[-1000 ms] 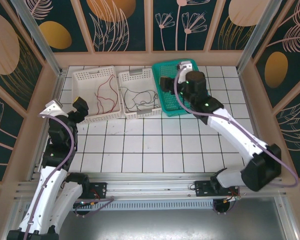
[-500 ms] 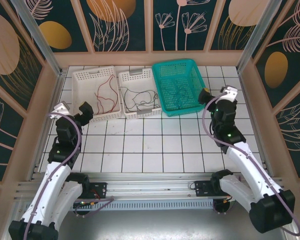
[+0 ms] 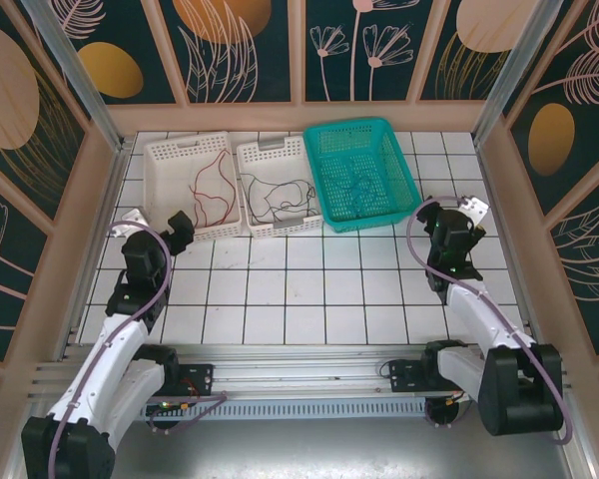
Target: Untangle the cables
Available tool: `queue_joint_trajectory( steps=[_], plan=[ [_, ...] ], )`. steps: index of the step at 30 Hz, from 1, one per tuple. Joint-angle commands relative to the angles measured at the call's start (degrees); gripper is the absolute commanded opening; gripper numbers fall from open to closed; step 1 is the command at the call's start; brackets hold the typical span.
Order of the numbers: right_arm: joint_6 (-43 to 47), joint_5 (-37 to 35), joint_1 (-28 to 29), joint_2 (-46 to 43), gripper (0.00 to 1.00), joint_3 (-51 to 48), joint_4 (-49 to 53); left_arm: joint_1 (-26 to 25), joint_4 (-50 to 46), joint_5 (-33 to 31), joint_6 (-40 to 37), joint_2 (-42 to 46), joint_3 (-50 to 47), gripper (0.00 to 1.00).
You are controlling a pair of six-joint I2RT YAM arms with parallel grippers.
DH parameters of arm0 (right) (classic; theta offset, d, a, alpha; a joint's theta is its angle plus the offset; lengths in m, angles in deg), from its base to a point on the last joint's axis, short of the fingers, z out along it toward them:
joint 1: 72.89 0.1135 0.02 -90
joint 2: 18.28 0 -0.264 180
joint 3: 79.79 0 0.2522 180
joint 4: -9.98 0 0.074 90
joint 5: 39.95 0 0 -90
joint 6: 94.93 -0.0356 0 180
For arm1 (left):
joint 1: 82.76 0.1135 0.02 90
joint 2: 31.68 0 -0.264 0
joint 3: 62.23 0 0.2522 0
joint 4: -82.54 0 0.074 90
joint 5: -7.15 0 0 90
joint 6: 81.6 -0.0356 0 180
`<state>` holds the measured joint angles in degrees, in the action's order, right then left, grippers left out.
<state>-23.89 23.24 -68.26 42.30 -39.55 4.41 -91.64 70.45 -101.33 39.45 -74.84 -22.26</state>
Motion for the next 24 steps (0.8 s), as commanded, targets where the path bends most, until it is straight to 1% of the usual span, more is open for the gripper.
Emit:
queue_joint_trajectory(
  steps=[1,6,8,11,12,13,15,18,20,21,24],
  plan=[
    [1.0,-1.0,-1.7,3.4,0.99,-2.2,-10.2,0.2,3.2,0.1,-2.4,-0.8,-0.9,0.99],
    [4.4,1.3,-3.4,10.6,0.99,-4.7,-19.7,0.2,4.3,-0.2,-3.4,-2.4,-1.7,0.98],
    [4.4,1.8,-3.8,14.1,0.99,-5.5,-22.9,0.2,5.0,-0.1,-4.0,-3.6,-1.9,0.99],
    [6.6,4.2,-4.0,19.2,0.99,-7.3,-29.6,0.2,5.8,0.0,-4.5,-5.8,-1.9,0.99],
    [7.8,5.8,-4.2,20.3,0.99,-6.6,-30.0,0.2,6.2,-0.2,-4.4,-6.5,-2.0,0.98],
    [9.3,8.7,-4.4,20.8,0.99,-6.3,-30.8,0.2,6.9,-0.4,-4.5,-7.1,-2.2,0.98],
    [11.1,11.5,-4.7,21.4,0.99,-5.9,-31.3,0.1,8.0,-0.5,-4.9,-8.4,-2.5,0.98],
    [11.4,17.1,-7.3,21.8,0.99,-5.8,-32.1,0.2,9.0,-1.1,-5.5,-10.7,-2.5,0.98],
    [11.0,19.5,-9.2,22.5,0.99,-6.1,-33.5,0.2,9.3,-1.4,-6.2,-12.0,-2.1,0.99],
    [10.6,20.7,-10.3,23.3,0.99,-8.1,-38.7,0.2,9.4,-1.2,-7.2,-12.6,-1.8,0.98],
    [11.1,21.0,-10.1,23.2,0.99,-7.8,-37.9,0.2,9.9,-2.5,-8.7,-14.2,-1.0,0.98]
  ],
)
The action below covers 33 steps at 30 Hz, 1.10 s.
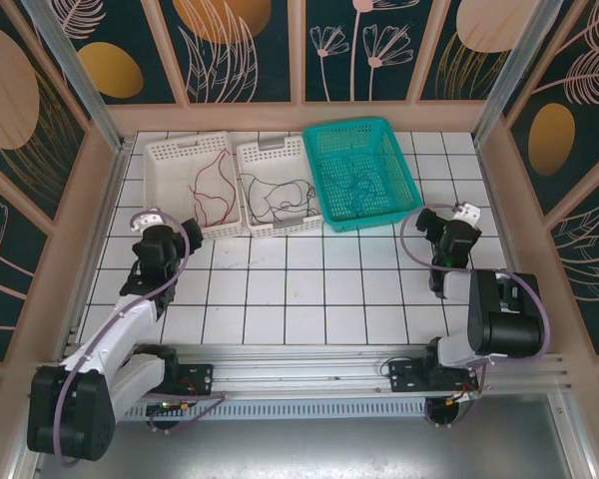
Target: Untangle the cables
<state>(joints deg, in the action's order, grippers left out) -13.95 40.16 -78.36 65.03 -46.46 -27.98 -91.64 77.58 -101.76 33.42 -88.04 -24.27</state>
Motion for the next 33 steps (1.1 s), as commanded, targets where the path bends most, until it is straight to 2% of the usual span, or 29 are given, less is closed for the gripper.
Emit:
queue_joint_trajectory(
  steps=[1,4,5,6,9,10,14,16,20,24,30,32,33],
  plan=[
    [1.3,4.3,0.0,0.4,0.99,-1.5,-6.6,0.2,3.1,-2.4,-3.3,-1.5,1.2,0.98],
    [5.0,5.6,2.3,1.4,0.99,-3.1,-11.0,0.2,5.0,-3.4,-4.3,-3.8,1.9,0.99],
    [7.3,8.5,3.2,4.2,0.99,-6.1,-19.1,0.2,6.2,-3.7,-4.7,-4.5,1.8,0.98],
    [9.1,7.6,4.8,6.5,0.99,-10.0,-30.3,0.2,7.6,-4.3,-4.9,-5.2,1.6,0.98],
    [8.8,1.6,6.5,5.6,0.99,-9.9,-28.2,0.2,11.7,-5.5,-5.7,-6.4,0.3,0.99],
    [7.6,0.6,6.3,4.8,0.99,-8.7,-24.2,0.2,12.9,-5.6,-6.1,-6.8,-0.3,0.99],
    [6.8,-0.6,6.0,5.1,0.99,-8.0,-23.7,0.3,15.0,-5.9,-7.8,-7.2,-0.7,0.99],
    [7.1,-1.1,6.3,5.1,0.99,-7.9,-23.6,0.3,17.8,-8.4,-8.3,-7.0,-1.9,0.98],
    [6.7,-0.6,6.0,5.1,0.99,-7.7,-22.8,0.3,26.4,-10.6,-10.9,-8.1,-4.1,0.99],
    [6.5,-0.3,5.7,5.0,0.99,-7.6,-22.6,0.3,39.1,-12.5,-14.4,-13.3,-9.5,0.99],
    [6.5,-0.2,5.6,5.0,0.99,-7.5,-22.4,0.4,51.3,-7.2,-17.5,-19.5,-10.6,0.99],
    [6.5,-0.1,5.6,5.0,0.99,-7.5,-22.5,0.4,49.0,-6.4,-18.9,-22.0,-7.7,0.99],
    [6.4,0.0,5.6,4.9,0.99,-7.5,-22.5,0.4,48.8,-3.9,-21.0,-23.1,-6.9,0.99]
  ],
)
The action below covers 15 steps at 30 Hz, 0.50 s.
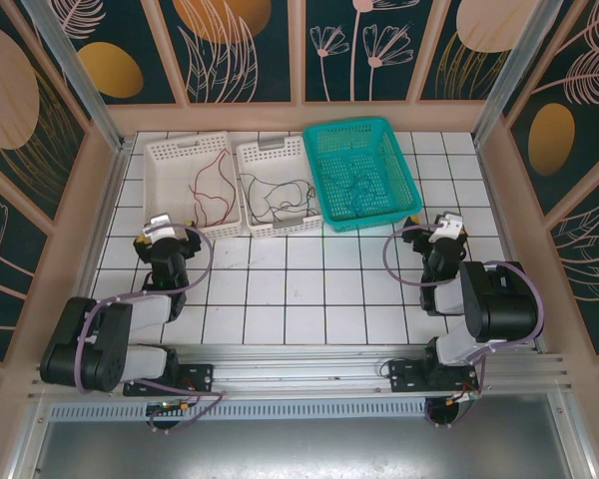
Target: Untangle the cables
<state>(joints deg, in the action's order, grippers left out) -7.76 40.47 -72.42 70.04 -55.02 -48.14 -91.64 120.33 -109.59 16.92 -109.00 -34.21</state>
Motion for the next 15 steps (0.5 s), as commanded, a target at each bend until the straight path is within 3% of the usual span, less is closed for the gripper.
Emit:
queue_joint_trajectory(
  steps=[1,3,6,8,15],
  plan=[
    [0.3,-0.4,-0.3,-0.1,0.99,1.0,-2.3,0.4,6.9,5.6,-6.4,-2.7,3.3,0.99],
    [0.3,-0.3,-0.4,-0.1,0.99,1.0,-2.3,0.7,9.5,4.3,-7.4,-3.7,2.9,0.99],
    [0.3,-0.3,-0.4,-0.1,0.99,1.1,-2.3,1.4,23.5,0.5,-6.2,-6.7,-2.6,0.99],
    [0.3,-0.2,-0.5,0.0,0.99,1.0,-2.2,3.8,23.6,4.1,-3.9,-7.2,-2.9,0.99],
    [0.2,-0.2,-0.4,-0.1,0.99,1.0,-2.2,6.2,23.3,6.8,-2.0,-10.4,-1.3,0.99]
  ],
)
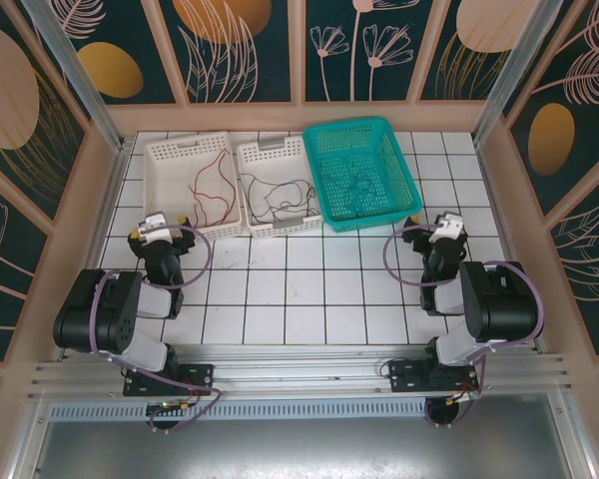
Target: Untangle the cables
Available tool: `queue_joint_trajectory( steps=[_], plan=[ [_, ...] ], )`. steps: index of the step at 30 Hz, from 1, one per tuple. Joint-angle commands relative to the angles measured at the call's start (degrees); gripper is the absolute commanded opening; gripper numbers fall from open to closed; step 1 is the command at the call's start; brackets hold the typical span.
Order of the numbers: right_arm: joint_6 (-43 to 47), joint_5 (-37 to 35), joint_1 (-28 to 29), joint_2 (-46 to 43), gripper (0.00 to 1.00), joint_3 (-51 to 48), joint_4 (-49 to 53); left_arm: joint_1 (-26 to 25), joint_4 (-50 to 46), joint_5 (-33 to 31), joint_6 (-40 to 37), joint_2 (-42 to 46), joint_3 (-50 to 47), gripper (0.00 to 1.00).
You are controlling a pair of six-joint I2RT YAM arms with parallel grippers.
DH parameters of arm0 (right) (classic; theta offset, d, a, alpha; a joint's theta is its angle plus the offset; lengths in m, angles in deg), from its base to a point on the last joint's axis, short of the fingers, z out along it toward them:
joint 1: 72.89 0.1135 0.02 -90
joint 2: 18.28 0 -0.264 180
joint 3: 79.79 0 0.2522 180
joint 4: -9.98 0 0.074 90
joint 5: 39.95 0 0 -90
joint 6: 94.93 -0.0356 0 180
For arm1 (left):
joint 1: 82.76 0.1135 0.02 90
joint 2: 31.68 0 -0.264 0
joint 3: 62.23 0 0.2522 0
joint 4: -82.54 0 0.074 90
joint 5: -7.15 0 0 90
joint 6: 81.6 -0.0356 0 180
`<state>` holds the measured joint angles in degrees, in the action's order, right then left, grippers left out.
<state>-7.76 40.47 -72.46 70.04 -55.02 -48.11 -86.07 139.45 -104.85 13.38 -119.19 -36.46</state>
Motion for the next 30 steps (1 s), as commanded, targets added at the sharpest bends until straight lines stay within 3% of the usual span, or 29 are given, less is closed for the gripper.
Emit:
queue_joint_trajectory(
  steps=[1,30],
  plan=[
    [0.2,-0.2,-0.4,-0.1,0.99,1.1,-2.2,0.6,4.0,2.1,1.4,-0.1,1.0,0.99],
    [0.2,-0.2,-0.4,-0.1,0.99,1.0,-2.2,0.5,5.2,2.2,1.2,0.3,0.1,0.99]
  ],
)
